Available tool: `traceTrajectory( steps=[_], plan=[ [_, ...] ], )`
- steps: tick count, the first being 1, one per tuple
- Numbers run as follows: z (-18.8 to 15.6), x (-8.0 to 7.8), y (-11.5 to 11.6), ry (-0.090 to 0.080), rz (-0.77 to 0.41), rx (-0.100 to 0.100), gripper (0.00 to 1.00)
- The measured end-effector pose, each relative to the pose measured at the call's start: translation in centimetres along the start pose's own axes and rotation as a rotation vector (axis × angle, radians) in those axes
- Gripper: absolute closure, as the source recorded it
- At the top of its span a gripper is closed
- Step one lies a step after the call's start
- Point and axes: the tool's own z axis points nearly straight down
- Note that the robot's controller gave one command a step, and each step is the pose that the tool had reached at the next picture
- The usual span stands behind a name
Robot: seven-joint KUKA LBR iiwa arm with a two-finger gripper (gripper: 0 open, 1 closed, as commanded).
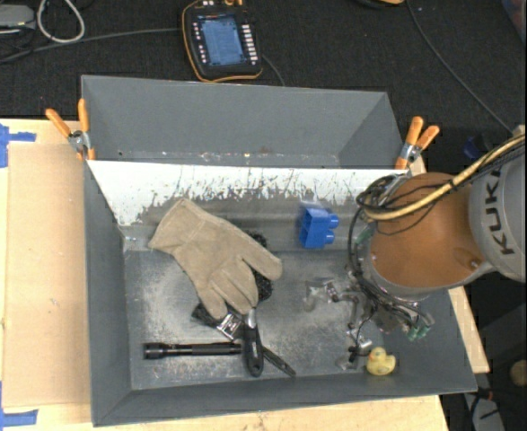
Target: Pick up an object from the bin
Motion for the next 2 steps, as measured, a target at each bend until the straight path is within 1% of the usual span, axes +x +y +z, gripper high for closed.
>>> traceTrajectory(
  steps=[1, 2],
  plan=[
    [6.1, 4.3, -9.7, -0.01, -0.043, 0.01, 0.0],
    [7.1, 3.1, -9.3, -0.004, -0.074, 0.001, 1.0]
  ],
)
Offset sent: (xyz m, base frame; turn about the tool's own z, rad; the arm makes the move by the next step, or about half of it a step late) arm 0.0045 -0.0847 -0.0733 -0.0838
